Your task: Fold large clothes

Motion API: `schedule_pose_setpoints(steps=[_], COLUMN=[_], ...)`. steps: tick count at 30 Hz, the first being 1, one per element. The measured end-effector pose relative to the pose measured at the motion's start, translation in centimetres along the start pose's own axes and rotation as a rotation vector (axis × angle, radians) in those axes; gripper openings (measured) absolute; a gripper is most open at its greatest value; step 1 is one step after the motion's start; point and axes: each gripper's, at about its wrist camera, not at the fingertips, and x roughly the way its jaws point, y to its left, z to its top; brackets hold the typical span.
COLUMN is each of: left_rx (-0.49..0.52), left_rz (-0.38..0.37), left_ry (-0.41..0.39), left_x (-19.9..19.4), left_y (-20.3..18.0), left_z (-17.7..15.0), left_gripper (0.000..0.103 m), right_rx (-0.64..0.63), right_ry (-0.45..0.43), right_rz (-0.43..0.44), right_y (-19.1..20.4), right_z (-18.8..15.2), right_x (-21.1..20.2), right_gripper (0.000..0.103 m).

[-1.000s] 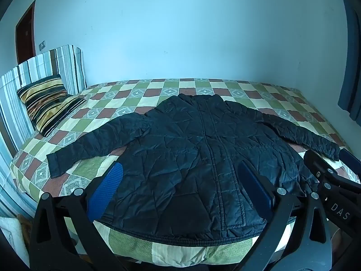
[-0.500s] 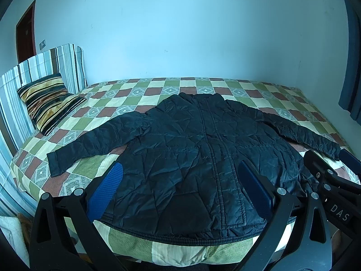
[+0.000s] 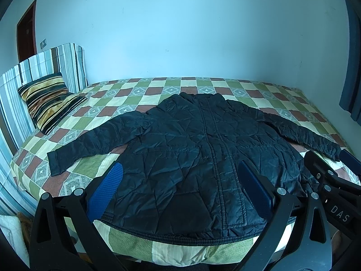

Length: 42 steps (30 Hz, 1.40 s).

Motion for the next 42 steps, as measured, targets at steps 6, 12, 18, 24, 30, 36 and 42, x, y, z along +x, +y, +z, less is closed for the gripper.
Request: schedule_pose_setpoints(steps=[6,12,18,24,30,36,42], left_rx=[0.000,0.000,0.000,0.002,0.012,-0.013,-0.062], left_rz=[-0.001,0.001,-0.001,0.000,-0.003,0.017,0.151], left_ry=[0.003,0.003,0.006,0.015,0.052,0.125,0.210], left_x=[0.1,0.1,0.1,0.4,2.4,6.8,13.2], left_y=[0.2,0.2,0.4,0.4,0.0,1.1,5.0], left_z=[-0.1,-0.1,-0.1,-0.4,-0.2,0.0,0.1], left_gripper=[0.101,0.101,0.101,0.101,0.101,0.101,0.101], right_rx=[0.002,0.001,0.001,0.005,0.026,0.124,0.323], right_ry=[0.003,0.004,0.003,0.012,0.053,0.100,0.102], right_rz=[0.004,0.004,0.003,0.008,0.036,0.063,-0.009], right_y=[-0.1,-0.1,-0.1,-0.1,-0.7,-4.2,-13.0], right_z=[0.0,0.0,-0.1,-0.3,-0.5,-0.3,0.3], right_x=[0.0,0.0,0.0,0.5,2.4,6.0,9.6], right_gripper=[0.098,0.098,0.098,0.098,0.098,0.098,0.098])
